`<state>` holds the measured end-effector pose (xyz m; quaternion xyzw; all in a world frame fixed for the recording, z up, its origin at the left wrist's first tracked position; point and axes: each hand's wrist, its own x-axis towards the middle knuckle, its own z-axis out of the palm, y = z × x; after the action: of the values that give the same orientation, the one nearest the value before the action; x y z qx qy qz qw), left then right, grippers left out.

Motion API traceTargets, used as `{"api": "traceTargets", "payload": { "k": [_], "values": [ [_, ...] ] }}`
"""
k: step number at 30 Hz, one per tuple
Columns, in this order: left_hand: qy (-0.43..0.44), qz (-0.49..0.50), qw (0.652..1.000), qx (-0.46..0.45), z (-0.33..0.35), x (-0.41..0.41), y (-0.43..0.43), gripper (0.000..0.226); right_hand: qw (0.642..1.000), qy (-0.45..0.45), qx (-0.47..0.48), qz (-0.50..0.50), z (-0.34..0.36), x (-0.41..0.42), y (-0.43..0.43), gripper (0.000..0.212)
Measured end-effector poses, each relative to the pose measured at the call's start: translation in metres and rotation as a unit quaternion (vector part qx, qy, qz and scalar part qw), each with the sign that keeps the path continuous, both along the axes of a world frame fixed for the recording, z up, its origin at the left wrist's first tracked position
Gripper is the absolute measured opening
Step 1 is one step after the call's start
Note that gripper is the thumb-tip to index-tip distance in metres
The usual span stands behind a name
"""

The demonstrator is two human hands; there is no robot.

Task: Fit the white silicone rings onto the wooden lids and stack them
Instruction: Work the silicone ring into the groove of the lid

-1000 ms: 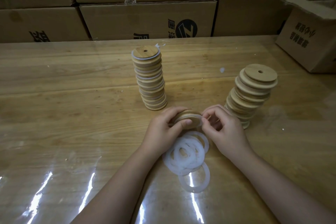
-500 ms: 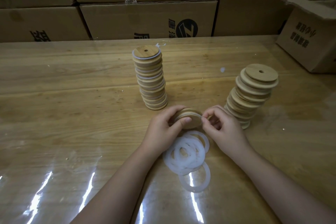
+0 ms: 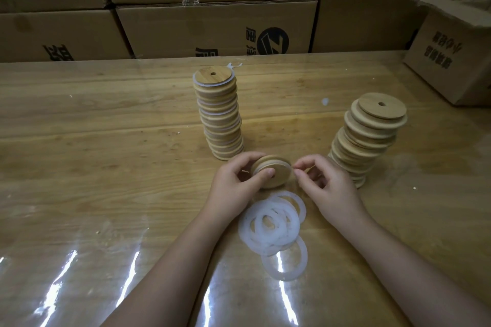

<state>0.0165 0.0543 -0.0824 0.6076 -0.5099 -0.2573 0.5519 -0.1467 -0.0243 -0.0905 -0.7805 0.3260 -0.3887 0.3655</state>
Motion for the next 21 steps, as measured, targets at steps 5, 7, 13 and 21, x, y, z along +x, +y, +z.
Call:
{"api": "traceTargets", "payload": {
  "k": [5,7,13,21],
  "values": [
    [0.002,-0.014,1.000,0.003,-0.0005,0.0003,0.0009,0.020,1.000,0.006,-0.021,0.002,0.0013,-0.0001,0.0006,0.015],
    [0.008,-0.017,1.000,0.008,-0.0009,0.0008,0.0006,0.021,0.999,0.014,-0.033,0.004,0.0012,0.0000,0.0011,0.017],
    [0.011,-0.021,1.000,0.013,-0.0005,0.0013,-0.0010,0.021,0.999,0.026,-0.042,-0.004,-0.0006,0.0003,0.0003,0.020],
    [0.014,-0.018,1.000,0.010,-0.0014,0.0031,-0.0025,0.020,0.999,0.044,-0.022,-0.007,-0.0039,0.0004,-0.0018,0.023]
  ]
}}
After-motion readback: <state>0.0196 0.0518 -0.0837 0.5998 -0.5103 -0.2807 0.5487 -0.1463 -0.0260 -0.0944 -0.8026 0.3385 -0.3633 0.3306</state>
